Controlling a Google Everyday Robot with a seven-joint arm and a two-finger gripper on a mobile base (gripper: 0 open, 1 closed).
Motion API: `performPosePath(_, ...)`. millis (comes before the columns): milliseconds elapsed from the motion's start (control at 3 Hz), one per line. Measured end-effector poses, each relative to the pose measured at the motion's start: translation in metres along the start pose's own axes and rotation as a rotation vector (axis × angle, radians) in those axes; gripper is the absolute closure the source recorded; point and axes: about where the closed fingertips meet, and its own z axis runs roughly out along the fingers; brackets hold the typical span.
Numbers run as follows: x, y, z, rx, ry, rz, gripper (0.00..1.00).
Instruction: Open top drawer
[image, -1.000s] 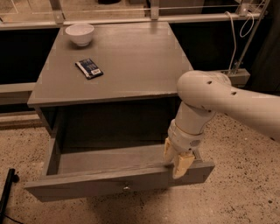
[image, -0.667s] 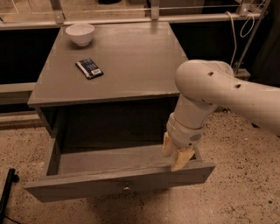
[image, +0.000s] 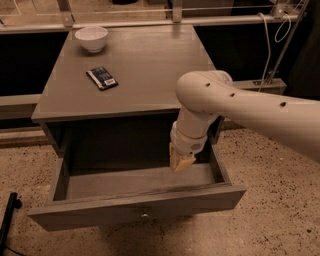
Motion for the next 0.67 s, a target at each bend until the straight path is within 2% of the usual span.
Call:
performPosePath(333,0.004,-0.013,0.036,0.084,-0.039,0.048,1.00)
performPosePath(667,-0.007,-0.002,0.063,0.113,-0.117,0.110,1.00)
